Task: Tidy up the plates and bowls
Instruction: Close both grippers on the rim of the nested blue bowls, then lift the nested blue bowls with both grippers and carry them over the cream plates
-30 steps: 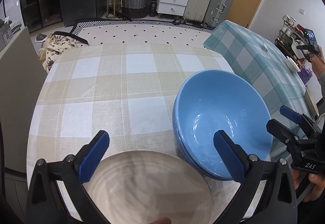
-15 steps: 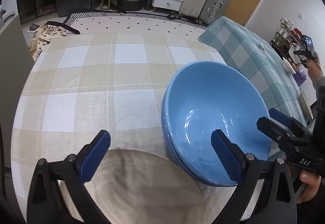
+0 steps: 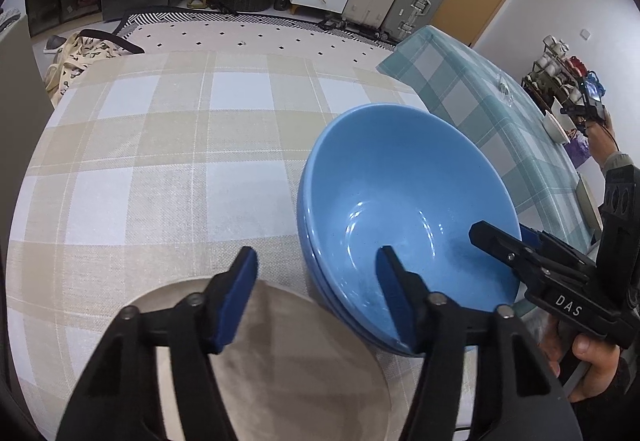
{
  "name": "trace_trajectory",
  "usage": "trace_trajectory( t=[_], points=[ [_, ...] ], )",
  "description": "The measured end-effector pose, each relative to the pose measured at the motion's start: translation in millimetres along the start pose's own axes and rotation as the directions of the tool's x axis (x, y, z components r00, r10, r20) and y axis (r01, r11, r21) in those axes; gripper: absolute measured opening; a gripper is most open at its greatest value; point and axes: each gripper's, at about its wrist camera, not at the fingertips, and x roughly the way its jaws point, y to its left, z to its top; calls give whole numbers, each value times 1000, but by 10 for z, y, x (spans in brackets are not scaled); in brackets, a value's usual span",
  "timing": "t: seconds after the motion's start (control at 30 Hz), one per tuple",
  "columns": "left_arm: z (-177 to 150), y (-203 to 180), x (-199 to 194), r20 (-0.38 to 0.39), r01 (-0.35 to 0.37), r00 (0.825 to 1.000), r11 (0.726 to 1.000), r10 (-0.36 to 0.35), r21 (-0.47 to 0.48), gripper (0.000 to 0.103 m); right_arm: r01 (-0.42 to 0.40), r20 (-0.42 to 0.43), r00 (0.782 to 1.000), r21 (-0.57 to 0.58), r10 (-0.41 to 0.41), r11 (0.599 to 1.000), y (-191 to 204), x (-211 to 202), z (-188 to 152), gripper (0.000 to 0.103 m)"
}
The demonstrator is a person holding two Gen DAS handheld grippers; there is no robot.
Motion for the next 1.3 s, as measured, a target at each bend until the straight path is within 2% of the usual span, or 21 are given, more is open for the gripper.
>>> trace_trajectory(
  t=[0.1, 0.37, 0.57, 1.3],
  points=[
    [-4, -3, -5, -2, -6, 1000, 1000, 6, 1, 48, -3, 1, 1000, -14, 3, 1000, 46, 2, -3, 50],
    [-15, -66, 4, -4, 5, 1000, 999, -5, 38, 36, -5, -6, 1000, -35, 5, 999, 126, 31, 3, 37],
    [-28, -150, -24, 3, 0, 1000, 997, 0, 74, 34, 9, -2, 1000, -51, -9, 999, 160, 34, -5, 36],
    [-47, -256, -122, 34, -40, 999, 993, 37, 108, 34, 25, 25, 999, -72, -24, 997, 186, -47, -4, 36]
  ],
)
